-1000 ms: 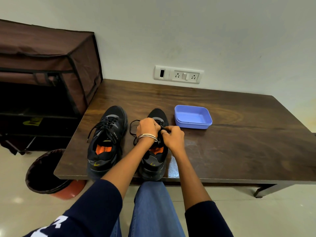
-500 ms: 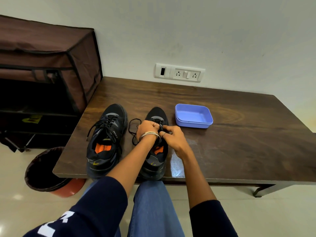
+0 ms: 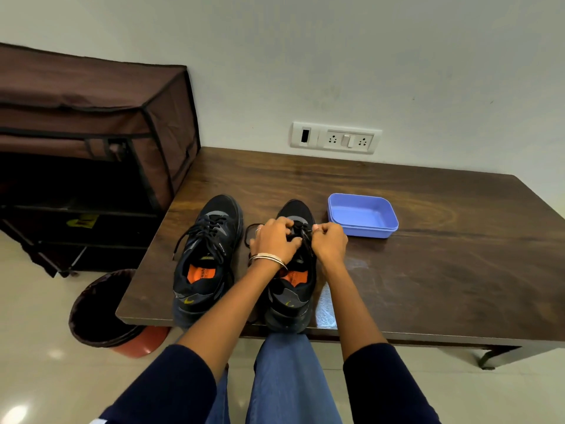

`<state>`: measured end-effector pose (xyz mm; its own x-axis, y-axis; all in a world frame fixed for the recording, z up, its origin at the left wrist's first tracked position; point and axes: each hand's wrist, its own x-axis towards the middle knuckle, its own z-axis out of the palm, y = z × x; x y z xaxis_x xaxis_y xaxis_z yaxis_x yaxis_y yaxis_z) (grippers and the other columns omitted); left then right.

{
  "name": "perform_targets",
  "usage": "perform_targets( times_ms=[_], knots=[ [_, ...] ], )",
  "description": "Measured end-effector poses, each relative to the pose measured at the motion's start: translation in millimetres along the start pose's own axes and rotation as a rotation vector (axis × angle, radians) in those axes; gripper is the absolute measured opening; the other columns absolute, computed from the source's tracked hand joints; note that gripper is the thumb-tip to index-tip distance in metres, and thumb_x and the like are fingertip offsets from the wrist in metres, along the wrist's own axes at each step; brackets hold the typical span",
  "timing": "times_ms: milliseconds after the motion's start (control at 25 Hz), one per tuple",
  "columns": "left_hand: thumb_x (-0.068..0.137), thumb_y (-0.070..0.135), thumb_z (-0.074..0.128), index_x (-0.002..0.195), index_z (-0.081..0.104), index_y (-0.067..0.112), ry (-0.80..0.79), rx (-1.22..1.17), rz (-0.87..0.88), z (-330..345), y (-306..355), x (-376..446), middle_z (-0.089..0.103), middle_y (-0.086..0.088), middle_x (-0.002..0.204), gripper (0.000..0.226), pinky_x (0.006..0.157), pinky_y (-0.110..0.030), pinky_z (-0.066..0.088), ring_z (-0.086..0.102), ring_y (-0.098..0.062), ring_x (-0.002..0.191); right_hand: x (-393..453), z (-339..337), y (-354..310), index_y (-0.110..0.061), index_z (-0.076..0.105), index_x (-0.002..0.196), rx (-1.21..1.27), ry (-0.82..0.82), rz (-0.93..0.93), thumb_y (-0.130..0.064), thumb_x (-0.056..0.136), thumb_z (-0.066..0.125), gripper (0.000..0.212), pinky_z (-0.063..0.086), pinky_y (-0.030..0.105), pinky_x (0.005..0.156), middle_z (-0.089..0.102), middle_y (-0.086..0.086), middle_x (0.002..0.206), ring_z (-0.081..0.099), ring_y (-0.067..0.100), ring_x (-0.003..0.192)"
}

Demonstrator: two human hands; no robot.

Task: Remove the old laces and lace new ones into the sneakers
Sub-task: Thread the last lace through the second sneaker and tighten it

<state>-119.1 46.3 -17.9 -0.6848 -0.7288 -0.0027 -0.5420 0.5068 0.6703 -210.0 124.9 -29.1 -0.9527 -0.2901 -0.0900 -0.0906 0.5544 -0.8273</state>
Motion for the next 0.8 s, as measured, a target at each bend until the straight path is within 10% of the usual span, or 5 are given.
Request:
perform_targets(
  times_ms=[120, 280, 400, 560, 800],
  knots=[
    [0.079, 0.043, 0.065, 0.124, 0.053, 0.03, 0.052, 0.119, -0.028, 1, 0, -4, 0.058, 0.006, 0.12, 0.049, 0.096, -0.045, 0.035, 0.045, -0.023, 0.12, -3, -26, -22, -0.008, 0.056, 0.084, 0.514, 0.085, 0.164, -0.017, 0.099, 0.04, 0.025, 0.054, 0.042, 0.084, 0.067, 0.01, 0.082, 0.066, 0.027, 0.085],
    [0.079, 0.044, 0.066, 0.125, 0.052, 0.03, 0.166, 0.143, 0.024, 10, 1, -12, 0.058, 0.011, 0.118, 0.05, 0.094, -0.043, 0.032, 0.045, -0.017, 0.12, -6, -100, -60, -0.012, 0.048, 0.082, 1.182, 0.225, 0.051, -0.004, 0.099, 0.035, 0.023, 0.045, 0.026, 0.051, 0.048, 0.004, 0.061, 0.044, 0.016, 0.049],
    [0.077, 0.035, 0.071, 0.128, 0.052, 0.024, 0.125, -0.02, 0.062, 12, -5, -7, 0.055, 0.005, 0.119, 0.055, 0.096, -0.043, 0.039, 0.047, -0.02, 0.118, -6, -110, -55, -0.015, 0.062, 0.09, 0.619, 0.24, -0.209, -0.013, 0.096, 0.053, 0.011, 0.043, 0.024, 0.054, 0.058, 0.0, 0.069, 0.052, 0.008, 0.055],
    [0.073, 0.023, 0.076, 0.136, 0.045, 0.01, 0.143, -0.131, 0.139, 8, -6, -6, 0.039, -0.011, 0.129, 0.072, 0.092, -0.034, 0.044, 0.053, -0.028, 0.109, -4, -58, -21, -0.015, 0.072, 0.097, -0.216, -0.197, -0.205, -0.031, 0.087, 0.069, 0.02, 0.051, 0.035, 0.083, 0.072, 0.004, 0.094, 0.063, 0.02, 0.092],
    [0.07, 0.023, 0.078, 0.141, 0.037, 0.009, 0.183, -0.155, 0.153, 8, -7, -9, 0.034, -0.012, 0.13, 0.083, 0.091, -0.035, 0.048, 0.054, -0.028, 0.103, -3, -43, -16, -0.006, 0.059, 0.066, -0.151, -0.215, -0.111, -0.016, 0.086, 0.064, 0.023, 0.034, 0.029, 0.062, 0.05, 0.01, 0.068, 0.044, 0.02, 0.068]
  ],
)
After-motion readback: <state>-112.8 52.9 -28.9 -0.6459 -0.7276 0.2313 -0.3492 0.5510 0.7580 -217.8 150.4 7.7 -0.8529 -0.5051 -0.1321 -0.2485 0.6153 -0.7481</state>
